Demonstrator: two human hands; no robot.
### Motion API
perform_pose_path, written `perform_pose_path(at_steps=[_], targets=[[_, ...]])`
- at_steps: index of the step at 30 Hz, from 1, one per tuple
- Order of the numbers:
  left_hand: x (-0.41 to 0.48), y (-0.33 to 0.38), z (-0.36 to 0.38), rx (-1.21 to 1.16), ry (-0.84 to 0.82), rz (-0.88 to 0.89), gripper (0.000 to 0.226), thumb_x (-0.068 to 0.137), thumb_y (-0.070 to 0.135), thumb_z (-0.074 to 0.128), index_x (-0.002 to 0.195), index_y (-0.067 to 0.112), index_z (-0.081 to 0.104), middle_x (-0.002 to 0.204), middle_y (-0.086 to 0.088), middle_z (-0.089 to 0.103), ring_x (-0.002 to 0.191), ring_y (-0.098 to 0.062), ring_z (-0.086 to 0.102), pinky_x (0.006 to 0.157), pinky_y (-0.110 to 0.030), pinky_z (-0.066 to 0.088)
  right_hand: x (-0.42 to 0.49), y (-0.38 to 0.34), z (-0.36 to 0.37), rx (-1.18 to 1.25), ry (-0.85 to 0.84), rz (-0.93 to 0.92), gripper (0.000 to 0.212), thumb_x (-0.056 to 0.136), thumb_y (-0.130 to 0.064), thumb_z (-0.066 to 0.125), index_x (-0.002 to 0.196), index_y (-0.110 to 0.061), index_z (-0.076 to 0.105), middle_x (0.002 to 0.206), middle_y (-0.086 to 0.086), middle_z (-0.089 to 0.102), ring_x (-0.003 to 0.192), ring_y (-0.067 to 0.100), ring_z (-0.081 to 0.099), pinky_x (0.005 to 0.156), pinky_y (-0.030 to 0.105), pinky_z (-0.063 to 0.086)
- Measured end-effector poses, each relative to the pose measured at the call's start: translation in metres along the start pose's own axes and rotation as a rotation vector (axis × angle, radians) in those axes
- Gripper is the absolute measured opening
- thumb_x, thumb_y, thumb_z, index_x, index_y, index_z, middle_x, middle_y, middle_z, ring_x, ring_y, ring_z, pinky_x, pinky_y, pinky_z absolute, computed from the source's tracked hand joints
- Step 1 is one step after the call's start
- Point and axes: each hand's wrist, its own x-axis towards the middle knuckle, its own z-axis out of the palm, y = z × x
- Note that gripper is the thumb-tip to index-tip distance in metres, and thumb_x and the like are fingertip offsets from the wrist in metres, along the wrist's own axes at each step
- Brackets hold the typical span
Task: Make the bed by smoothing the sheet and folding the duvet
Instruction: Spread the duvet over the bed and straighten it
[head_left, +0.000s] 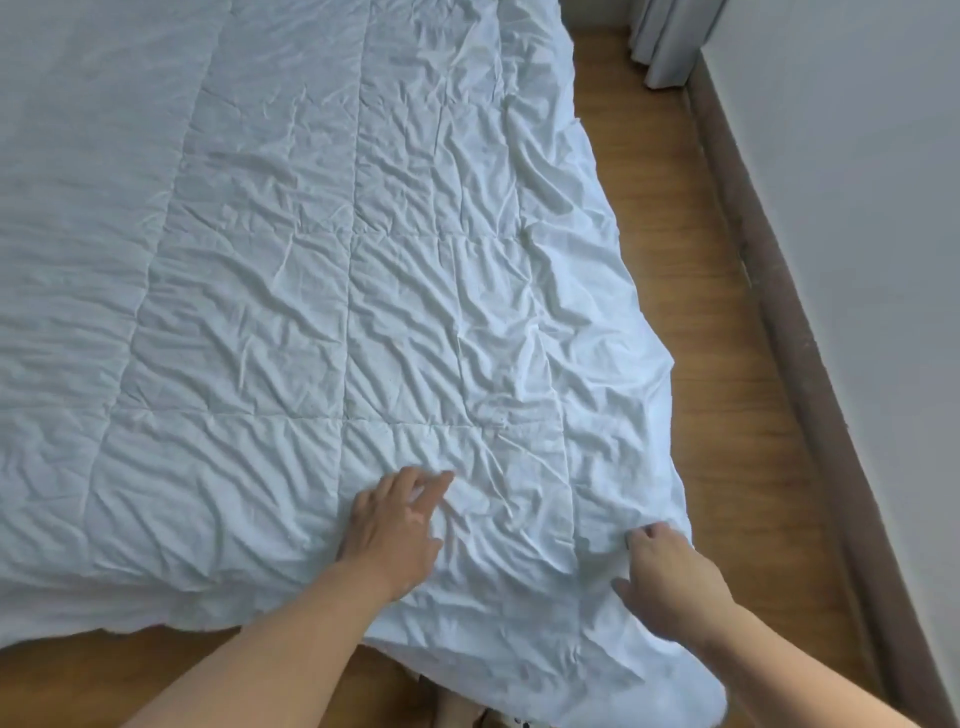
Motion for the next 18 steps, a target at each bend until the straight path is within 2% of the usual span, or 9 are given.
perform_pose_path(at_steps=[3,5,7,8,10,11,13,15,18], targets=[[0.002,-0.043,-0.008,0.122,0.025,-0.166,0.086,0.09,0.061,0.052,0.156,0.04,0.001,0.159,0.003,0.009,0.146,-0.021,0.014,0.117,-0.04,0.019,0.025,-0.048,-0.046,0.108,0.438,-0.121,0.072,0.08,-0.048,0.07,0.141,-0.027,0.037,0.144,0.002,0.035,0.132,0.026,0.041,0.093,0.042,0.051],[0.005,-0.071,-0.018,0.186,0.021,-0.229,0.09,0.089,0.067,0.05,0.156,0.038,-0.002,0.162,0.0,0.005,0.148,-0.023,0.01,0.118,-0.042,0.018,0.056,-0.058,-0.072,0.218,0.557,0.009,0.093,0.074,-0.061,0.073,0.149,-0.029,0.029,0.153,0.005,0.027,0.141,0.031,0.032,0.101,0.051,0.045],[0.009,-0.095,-0.025,0.194,-0.009,-0.227,0.089,0.088,0.068,0.05,0.156,0.036,0.002,0.16,0.001,0.013,0.147,-0.022,0.016,0.117,-0.041,0.022,0.09,-0.046,-0.09,0.548,0.432,0.363,0.101,0.073,-0.075,0.064,0.15,-0.022,0.026,0.149,0.011,0.033,0.135,0.037,0.038,0.103,0.054,0.043],[0.011,-0.102,-0.025,0.192,-0.023,-0.21,0.085,0.088,0.067,0.05,0.156,0.036,0.008,0.156,0.002,0.021,0.143,-0.021,0.023,0.114,-0.039,0.027,0.101,-0.037,-0.09,0.644,0.329,0.471,0.099,0.075,-0.078,0.058,0.147,-0.016,0.03,0.14,0.015,0.042,0.125,0.039,0.047,0.1,0.051,0.045],[0.018,-0.109,-0.02,0.15,-0.016,-0.169,0.066,0.091,0.061,0.052,0.146,0.034,0.027,0.137,0.004,0.041,0.127,-0.02,0.041,0.103,-0.035,0.038,0.106,-0.023,-0.075,0.499,0.199,0.407,0.072,0.088,-0.07,0.049,0.133,-0.014,0.047,0.112,0.013,0.053,0.094,0.036,0.055,0.086,0.044,0.05],[0.021,-0.108,-0.016,0.084,0.005,-0.15,0.048,0.093,0.055,0.053,0.133,0.033,0.039,0.124,0.004,0.049,0.117,-0.02,0.048,0.093,-0.033,0.043,0.105,-0.021,-0.066,0.391,0.214,0.37,0.059,0.093,-0.065,0.044,0.123,-0.015,0.051,0.102,0.012,0.054,0.085,0.035,0.054,0.08,0.043,0.05],[0.028,-0.103,-0.007,-0.055,0.014,-0.151,0.013,0.098,0.04,0.052,0.097,0.029,0.044,0.096,0.004,0.055,0.093,-0.022,0.057,0.072,-0.032,0.042,0.1,-0.025,-0.048,0.354,0.298,0.328,0.051,0.096,-0.063,0.039,0.1,-0.013,0.047,0.092,0.013,0.058,0.083,0.037,0.056,0.077,0.043,0.049],[0.031,-0.102,-0.001,-0.11,0.014,-0.156,0.026,0.1,0.028,0.052,0.081,0.025,0.036,0.079,0.002,0.053,0.076,-0.024,0.056,0.062,-0.033,0.039,0.095,-0.032,-0.042,0.371,0.345,0.31,0.047,0.096,-0.063,0.038,0.089,-0.016,0.044,0.088,0.015,0.057,0.084,0.037,0.053,0.076,0.043,0.046],[0.029,-0.111,0.001,-0.247,0.006,-0.164,0.027,0.097,0.026,0.057,0.075,0.02,0.043,0.074,0.002,0.057,0.071,-0.021,0.057,0.064,-0.035,0.046,0.094,-0.013,-0.048,0.333,0.366,0.305,0.05,0.093,-0.069,0.037,0.087,-0.02,0.047,0.093,0.017,0.063,0.089,0.04,0.057,0.077,0.044,0.047]])
